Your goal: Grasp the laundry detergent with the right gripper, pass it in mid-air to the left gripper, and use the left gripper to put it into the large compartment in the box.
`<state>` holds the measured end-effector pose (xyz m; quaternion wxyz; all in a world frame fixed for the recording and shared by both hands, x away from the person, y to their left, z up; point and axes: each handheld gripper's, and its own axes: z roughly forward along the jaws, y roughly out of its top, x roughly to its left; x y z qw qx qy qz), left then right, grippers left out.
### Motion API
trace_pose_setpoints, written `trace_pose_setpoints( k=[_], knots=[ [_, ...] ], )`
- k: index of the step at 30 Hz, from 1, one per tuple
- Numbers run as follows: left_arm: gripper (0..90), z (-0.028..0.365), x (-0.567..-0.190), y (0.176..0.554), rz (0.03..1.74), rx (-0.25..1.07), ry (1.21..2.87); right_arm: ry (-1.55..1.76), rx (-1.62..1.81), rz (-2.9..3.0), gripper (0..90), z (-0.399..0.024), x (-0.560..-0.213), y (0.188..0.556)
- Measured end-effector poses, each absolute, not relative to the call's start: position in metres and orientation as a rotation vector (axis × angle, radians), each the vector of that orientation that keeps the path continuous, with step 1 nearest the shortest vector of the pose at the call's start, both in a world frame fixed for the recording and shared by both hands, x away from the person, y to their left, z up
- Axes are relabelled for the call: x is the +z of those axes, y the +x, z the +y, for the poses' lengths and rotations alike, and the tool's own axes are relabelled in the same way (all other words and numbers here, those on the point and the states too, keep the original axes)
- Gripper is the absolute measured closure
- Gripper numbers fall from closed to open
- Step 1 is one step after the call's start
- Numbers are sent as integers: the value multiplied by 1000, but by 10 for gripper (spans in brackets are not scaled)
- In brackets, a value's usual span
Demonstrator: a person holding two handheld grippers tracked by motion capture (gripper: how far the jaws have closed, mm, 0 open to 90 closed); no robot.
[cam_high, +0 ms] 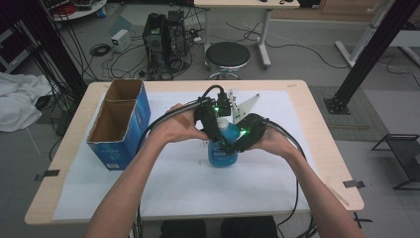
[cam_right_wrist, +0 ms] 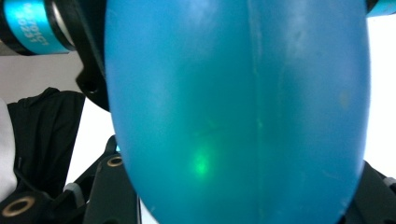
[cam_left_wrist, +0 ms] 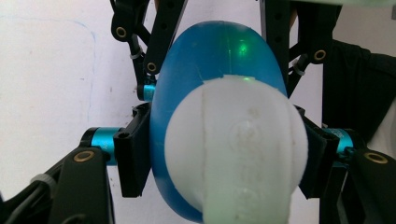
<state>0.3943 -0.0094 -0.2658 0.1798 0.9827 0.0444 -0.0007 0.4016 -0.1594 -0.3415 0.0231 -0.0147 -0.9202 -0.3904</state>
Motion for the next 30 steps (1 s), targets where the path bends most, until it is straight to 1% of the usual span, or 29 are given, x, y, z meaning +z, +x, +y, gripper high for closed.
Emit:
trace_pose_setpoints(
  k=[2, 13, 14, 23, 30],
  knots=[
    [365, -9, -266, 394, 119, -2, 2778, -45, -1207, -2843, 447, -159, -341, 402],
    [365, -10, -267, 395, 120, -4, 2782, -34, -1207, -2842, 447, -159, -342, 402],
    [366, -10, -267, 395, 120, -4, 2781, -118, -1201, -2795, 447, -158, -340, 397],
    [376, -11, -267, 394, 102, 0, 2785, -116, -1197, -2795, 447, -158, -340, 397],
    [382, -10, -266, 392, 92, 31, 2774, -114, -1201, -2796, 444, -159, -340, 396]
  ],
)
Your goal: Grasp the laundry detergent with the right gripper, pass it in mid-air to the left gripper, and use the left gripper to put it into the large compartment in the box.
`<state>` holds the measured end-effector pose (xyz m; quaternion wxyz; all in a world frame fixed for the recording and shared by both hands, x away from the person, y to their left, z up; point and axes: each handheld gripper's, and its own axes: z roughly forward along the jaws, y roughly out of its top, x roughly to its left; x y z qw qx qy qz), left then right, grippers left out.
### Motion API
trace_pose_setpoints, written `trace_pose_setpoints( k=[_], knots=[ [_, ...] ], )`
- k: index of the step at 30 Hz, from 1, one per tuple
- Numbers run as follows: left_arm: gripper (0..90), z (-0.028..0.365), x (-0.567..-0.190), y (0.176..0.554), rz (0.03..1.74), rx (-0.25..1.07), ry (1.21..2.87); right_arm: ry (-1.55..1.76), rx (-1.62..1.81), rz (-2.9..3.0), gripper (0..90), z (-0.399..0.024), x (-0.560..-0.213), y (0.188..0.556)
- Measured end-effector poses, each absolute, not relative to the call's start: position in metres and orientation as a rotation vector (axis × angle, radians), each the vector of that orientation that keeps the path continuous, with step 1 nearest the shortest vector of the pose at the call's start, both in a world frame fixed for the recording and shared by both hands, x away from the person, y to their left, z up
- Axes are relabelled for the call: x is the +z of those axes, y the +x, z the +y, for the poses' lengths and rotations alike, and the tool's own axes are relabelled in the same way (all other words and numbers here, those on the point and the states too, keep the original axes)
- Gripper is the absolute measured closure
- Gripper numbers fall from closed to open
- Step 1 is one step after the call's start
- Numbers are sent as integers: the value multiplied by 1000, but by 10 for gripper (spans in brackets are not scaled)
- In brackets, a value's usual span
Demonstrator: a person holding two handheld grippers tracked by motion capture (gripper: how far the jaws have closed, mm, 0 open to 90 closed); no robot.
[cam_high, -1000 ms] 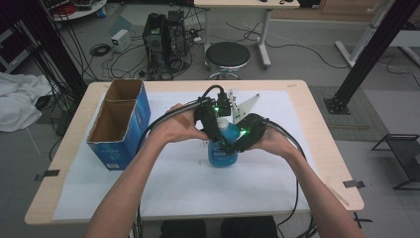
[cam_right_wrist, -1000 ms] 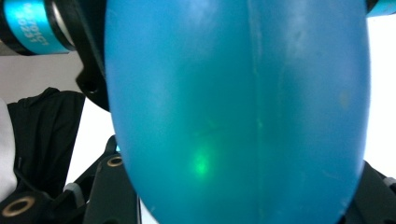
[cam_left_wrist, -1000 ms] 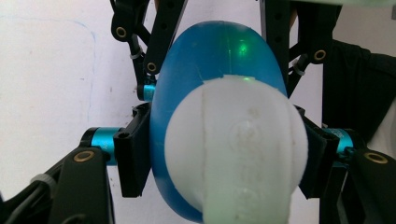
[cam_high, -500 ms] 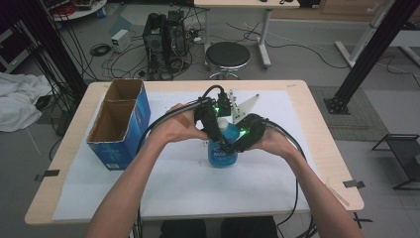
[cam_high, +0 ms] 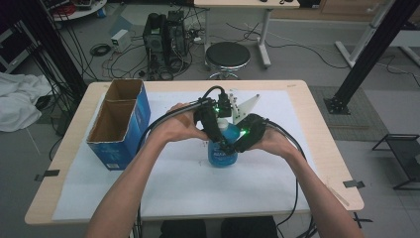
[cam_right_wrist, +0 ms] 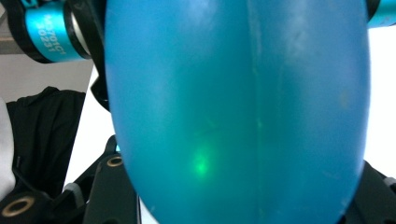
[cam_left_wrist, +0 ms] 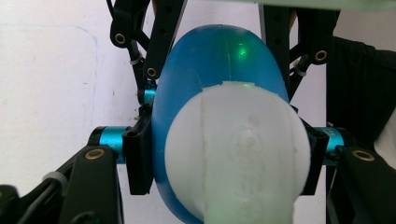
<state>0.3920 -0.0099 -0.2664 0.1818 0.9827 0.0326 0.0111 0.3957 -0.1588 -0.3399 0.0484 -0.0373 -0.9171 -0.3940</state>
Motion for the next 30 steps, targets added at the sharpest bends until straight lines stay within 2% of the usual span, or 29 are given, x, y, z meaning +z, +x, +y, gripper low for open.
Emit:
trace_pose_setpoints(
  k=[25, 30],
  knots=[
    [383, -8, -267, 392, 121, 16, 2781, -30, -1244, -2821, 419, -156, -346, 402],
    [383, -8, -268, 392, 122, 13, 2787, -85, -1245, -2768, 365, -155, -344, 398]
  ],
)
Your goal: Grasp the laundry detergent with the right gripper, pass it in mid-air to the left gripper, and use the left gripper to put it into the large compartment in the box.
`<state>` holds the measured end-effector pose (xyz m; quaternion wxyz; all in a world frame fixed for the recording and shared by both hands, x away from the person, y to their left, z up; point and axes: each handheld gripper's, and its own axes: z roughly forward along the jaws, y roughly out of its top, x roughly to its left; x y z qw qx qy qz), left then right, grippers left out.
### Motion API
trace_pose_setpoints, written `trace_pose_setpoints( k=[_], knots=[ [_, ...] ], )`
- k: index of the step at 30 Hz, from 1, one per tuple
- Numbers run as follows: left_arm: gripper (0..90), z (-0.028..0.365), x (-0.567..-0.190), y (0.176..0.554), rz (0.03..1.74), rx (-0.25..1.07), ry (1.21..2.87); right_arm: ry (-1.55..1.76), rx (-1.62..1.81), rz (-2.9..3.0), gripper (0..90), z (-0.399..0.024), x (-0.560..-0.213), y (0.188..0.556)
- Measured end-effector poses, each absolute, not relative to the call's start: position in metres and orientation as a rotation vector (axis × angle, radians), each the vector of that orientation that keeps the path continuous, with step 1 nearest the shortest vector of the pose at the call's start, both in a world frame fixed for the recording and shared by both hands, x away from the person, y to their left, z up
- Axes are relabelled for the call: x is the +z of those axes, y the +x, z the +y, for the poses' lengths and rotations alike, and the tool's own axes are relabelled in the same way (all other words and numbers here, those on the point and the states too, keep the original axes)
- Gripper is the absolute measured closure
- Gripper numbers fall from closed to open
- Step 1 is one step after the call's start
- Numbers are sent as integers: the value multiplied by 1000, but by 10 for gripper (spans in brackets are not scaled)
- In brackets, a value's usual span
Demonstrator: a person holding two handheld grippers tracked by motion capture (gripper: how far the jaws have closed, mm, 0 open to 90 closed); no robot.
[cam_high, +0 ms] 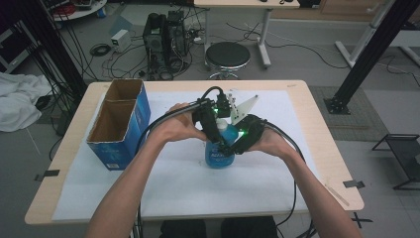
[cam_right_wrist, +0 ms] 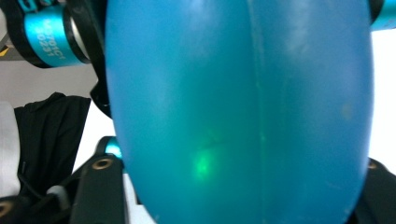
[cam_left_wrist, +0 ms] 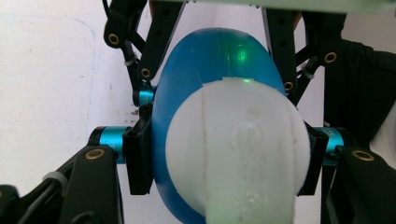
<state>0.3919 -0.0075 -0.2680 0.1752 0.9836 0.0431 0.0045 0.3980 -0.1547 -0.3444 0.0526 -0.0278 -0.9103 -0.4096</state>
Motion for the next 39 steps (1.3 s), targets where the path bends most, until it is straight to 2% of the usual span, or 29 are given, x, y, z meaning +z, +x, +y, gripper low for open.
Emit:
trace_pose_setpoints(
  k=[11, 19, 35, 39],
  knots=[
    [382, -5, -267, 391, 131, 12, 2779, -108, -1218, -2764, 310, -157, -342, 397],
    [382, -4, -268, 391, 134, 6, 2788, -118, -1213, -2788, 232, -157, -343, 398],
    [382, 4, -263, 392, 167, 20, 2779, -78, -1166, -2844, 225, -166, -340, 404],
    [382, 9, -258, 392, 204, 22, 2781, -158, -1123, -2870, 225, -175, -335, 403]
  ],
)
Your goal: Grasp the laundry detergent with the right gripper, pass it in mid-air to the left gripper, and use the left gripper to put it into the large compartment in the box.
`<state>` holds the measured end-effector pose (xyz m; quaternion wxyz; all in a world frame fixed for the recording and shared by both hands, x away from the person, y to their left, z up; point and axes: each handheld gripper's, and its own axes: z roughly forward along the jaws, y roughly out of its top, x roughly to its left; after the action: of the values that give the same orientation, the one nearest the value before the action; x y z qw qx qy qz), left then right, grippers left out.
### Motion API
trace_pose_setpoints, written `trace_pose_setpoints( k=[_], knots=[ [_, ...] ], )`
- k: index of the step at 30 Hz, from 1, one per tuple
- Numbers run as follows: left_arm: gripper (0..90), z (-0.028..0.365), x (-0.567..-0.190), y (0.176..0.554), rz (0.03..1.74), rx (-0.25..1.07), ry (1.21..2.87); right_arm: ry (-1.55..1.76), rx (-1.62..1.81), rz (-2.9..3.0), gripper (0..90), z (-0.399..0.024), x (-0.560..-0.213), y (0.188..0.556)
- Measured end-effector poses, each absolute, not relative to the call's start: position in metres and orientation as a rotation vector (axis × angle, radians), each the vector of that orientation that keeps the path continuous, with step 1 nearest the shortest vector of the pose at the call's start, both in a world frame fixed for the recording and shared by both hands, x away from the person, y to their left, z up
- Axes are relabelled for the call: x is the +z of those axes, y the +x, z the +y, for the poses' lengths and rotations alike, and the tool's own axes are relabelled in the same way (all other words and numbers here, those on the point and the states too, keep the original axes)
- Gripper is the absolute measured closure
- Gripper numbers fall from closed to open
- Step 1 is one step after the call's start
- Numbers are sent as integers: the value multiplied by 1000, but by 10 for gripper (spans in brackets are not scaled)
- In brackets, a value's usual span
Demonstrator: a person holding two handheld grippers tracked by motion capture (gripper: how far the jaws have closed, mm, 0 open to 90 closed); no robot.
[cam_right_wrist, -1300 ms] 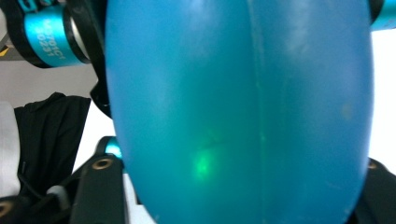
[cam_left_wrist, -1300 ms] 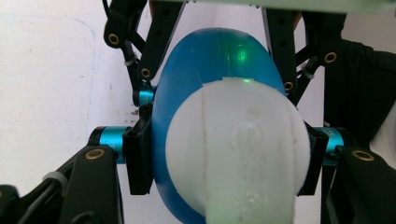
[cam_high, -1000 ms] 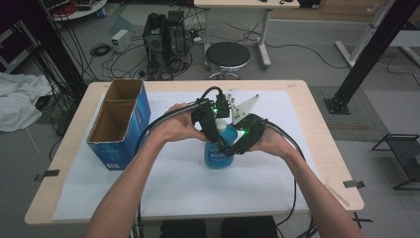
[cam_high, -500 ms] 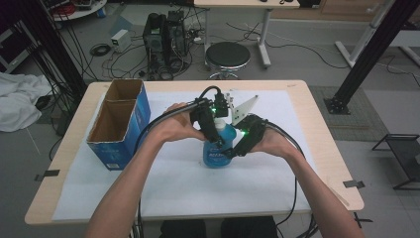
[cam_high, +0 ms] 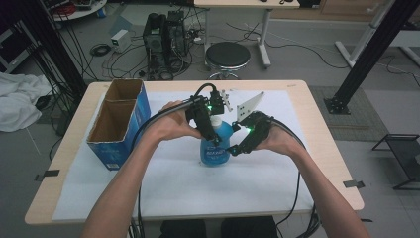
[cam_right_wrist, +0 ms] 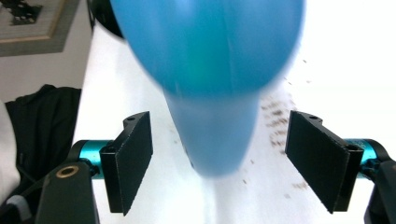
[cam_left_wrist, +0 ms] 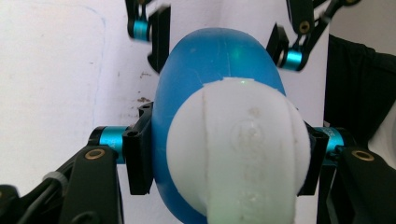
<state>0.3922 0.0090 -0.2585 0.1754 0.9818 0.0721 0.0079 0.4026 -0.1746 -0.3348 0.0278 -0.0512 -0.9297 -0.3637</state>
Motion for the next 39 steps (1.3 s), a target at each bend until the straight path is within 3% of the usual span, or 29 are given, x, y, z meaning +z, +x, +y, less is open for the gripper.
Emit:
trace_pose_setpoints(
  k=[18, 39],
  knots=[
    [383, 50, -197, 404, 411, 140, 2744, -525, -768, -3166, 196, -208, -333, 410],
    [383, 160, -120, 409, 969, 275, 2480, -707, -689, -3189, 196, -229, -336, 421]
  ],
)
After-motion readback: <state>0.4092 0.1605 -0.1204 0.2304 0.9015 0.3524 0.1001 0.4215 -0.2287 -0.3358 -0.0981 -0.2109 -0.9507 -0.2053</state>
